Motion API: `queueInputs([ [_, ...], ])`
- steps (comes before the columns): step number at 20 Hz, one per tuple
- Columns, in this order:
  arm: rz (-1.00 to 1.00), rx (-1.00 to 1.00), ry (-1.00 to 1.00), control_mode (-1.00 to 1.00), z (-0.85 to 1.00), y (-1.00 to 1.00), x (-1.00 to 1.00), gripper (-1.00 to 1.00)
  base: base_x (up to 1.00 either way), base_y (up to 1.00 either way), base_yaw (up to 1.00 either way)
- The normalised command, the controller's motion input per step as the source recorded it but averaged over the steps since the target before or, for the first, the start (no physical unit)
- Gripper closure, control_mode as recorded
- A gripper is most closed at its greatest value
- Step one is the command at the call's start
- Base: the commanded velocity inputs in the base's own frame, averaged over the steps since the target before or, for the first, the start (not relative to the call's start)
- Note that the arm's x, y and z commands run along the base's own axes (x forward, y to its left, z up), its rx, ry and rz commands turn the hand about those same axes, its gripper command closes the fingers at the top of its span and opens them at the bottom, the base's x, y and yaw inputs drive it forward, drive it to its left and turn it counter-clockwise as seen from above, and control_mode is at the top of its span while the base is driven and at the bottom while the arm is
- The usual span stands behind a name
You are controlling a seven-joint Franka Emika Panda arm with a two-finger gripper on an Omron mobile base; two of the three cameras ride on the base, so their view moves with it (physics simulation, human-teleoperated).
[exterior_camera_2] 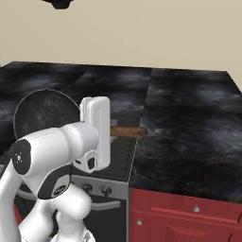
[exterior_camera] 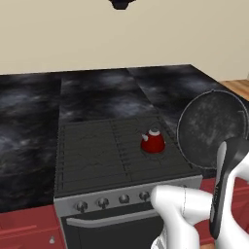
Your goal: Pick the pan from the cabinet and place it on the stove. Then turn on the stove burner for the pan.
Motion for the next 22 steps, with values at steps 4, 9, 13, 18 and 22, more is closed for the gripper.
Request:
queueInputs([
  [4, 0.0, 0.0, 0.0, 1.0, 0.0, 0.0, 0.0, 1.0, 0.33, 0.37, -0.02],
  [9, 0.0, 0.0, 0.0, 1.0, 0.0, 0.0, 0.0, 1.0, 0.37, 0.47, 0.0],
  [13, 0.0, 0.0, 0.0, 1.0, 0.0, 0.0, 0.0, 1.0, 0.46, 0.28, 0.0],
  [18, 0.0, 0.0, 0.0, 1.0, 0.0, 0.0, 0.0, 1.0, 0.26, 0.01, 0.0],
  [22, 0.0, 0.0, 0.0, 1.0, 0.0, 0.0, 0.0, 1.0, 0.01, -0.19, 0.0],
])
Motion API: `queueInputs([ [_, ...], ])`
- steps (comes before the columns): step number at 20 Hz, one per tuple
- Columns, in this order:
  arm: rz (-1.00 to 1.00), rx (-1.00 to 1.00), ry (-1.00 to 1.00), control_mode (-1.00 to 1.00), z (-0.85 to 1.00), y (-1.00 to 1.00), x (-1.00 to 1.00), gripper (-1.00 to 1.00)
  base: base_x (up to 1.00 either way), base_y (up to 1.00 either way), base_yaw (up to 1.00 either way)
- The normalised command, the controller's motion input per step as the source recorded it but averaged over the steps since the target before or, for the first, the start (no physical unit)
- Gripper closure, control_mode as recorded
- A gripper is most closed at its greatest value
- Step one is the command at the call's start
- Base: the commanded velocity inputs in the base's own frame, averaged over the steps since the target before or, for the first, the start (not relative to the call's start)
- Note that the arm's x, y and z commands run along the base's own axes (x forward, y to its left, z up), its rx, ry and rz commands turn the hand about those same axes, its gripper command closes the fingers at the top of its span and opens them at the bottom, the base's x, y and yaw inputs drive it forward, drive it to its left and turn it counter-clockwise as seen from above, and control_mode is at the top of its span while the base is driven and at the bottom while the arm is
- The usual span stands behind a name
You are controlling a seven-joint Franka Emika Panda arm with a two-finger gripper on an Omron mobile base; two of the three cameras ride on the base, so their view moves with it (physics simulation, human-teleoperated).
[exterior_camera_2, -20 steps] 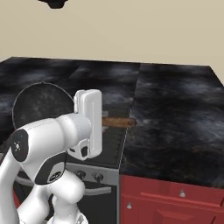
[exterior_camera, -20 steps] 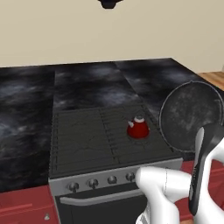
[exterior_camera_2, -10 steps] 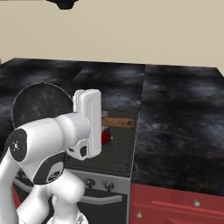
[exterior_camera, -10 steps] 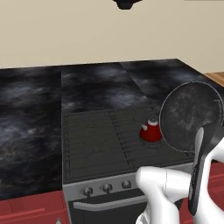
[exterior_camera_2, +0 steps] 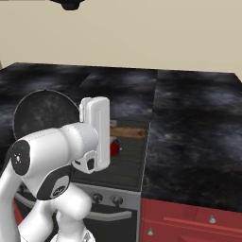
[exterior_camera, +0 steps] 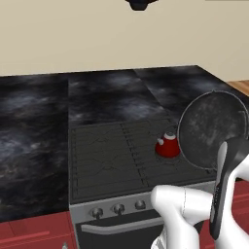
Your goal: Pick the pan from the cabinet and place it on the stove. Then turn on the stove burner for the pan.
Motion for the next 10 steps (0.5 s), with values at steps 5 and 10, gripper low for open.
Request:
queueInputs([
  [5, 0.0, 0.0, 0.0, 1.0, 0.0, 0.0, 0.0, 1.0, 0.08, -0.11, 0.0],
  [10, 0.0, 0.0, 0.0, 1.0, 0.0, 0.0, 0.0, 1.0, 0.01, 0.0, 0.0],
])
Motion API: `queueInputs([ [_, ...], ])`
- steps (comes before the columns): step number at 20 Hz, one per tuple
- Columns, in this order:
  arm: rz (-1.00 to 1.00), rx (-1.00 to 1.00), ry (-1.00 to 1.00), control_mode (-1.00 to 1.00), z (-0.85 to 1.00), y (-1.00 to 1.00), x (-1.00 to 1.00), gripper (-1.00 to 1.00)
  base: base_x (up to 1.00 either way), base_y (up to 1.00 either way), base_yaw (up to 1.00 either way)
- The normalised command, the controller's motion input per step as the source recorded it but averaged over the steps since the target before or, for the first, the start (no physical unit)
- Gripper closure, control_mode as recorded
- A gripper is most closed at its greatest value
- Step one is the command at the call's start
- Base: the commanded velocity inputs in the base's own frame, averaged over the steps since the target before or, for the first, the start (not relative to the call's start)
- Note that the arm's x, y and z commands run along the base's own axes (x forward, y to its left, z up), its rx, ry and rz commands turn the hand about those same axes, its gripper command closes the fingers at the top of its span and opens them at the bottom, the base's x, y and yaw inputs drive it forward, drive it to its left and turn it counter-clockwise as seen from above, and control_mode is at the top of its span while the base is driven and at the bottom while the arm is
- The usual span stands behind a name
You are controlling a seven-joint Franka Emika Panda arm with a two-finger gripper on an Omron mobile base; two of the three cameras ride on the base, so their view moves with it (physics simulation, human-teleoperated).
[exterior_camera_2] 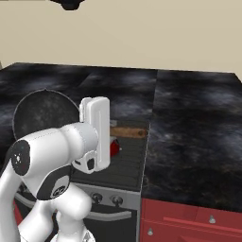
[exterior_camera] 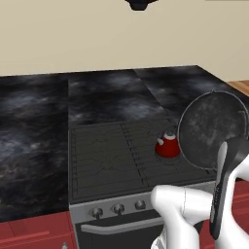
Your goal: Pick the pan from the cabinet and place it on the stove. Then turn on the stove burner for the pan.
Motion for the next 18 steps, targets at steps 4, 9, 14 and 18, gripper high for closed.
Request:
queueInputs([
  [4, 0.0, 0.0, 0.0, 1.0, 0.0, 0.0, 0.0, 1.0, 0.0, 0.0, 0.0],
  [9, 0.0, 0.0, -0.01, -1.0, 0.0, 0.09, -0.06, 1.0, -0.03, 0.0, 0.0],
  [14, 0.0, 0.0, 0.01, -1.0, -0.06, 0.85, -0.03, 1.0, 0.0, 0.0, 0.0],
  [18, 0.0, -0.06, 0.07, -1.0, -0.14, 1.0, 0.0, 1.0, 0.0, 0.0, 0.0],
])
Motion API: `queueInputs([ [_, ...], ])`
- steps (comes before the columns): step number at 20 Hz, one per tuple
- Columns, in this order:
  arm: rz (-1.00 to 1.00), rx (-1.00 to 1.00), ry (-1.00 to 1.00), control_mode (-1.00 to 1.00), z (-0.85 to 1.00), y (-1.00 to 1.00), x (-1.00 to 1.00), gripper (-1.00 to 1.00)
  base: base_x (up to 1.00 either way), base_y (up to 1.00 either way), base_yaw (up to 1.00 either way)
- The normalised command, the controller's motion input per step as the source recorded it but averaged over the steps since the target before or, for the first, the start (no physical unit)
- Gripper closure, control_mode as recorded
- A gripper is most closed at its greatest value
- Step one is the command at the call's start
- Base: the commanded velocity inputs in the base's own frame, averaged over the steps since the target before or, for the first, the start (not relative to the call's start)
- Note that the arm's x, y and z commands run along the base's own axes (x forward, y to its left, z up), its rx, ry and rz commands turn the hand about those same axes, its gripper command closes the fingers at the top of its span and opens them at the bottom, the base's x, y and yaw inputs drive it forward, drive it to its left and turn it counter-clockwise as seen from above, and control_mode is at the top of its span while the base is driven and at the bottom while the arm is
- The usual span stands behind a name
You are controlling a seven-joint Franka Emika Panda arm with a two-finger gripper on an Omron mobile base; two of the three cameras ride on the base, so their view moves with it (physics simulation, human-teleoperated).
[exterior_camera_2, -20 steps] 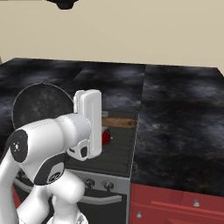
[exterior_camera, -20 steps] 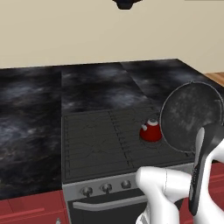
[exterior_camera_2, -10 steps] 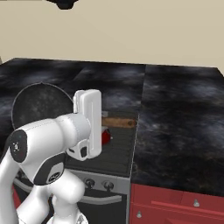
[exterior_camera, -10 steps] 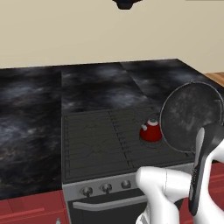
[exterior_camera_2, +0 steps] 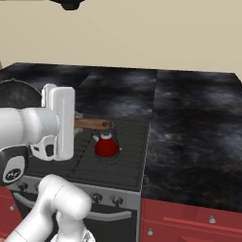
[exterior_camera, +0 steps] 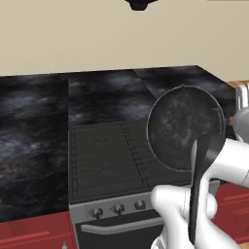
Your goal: Pick the pan from the cabinet and place it on the stove. Then turn on the stove burner for the pan.
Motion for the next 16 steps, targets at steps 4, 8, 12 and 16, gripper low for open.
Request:
queueInputs([
  [4, 0.0, -0.07, 0.1, -1.0, -0.2, 0.99, 0.03, 1.0, 0.0, 0.0, 0.0],
  [8, 0.0, 0.0, 0.03, -1.0, -0.24, 0.62, 0.01, 1.0, 0.0, 0.0, 0.0],
  [12, -0.02, 0.02, 0.03, -1.0, -0.36, 0.45, 0.12, 1.0, 0.0, 0.0, 0.0],
  [16, -0.03, 0.08, 0.01, -1.0, -0.36, 0.36, 0.16, 1.0, 0.0, 0.0, 0.0],
])
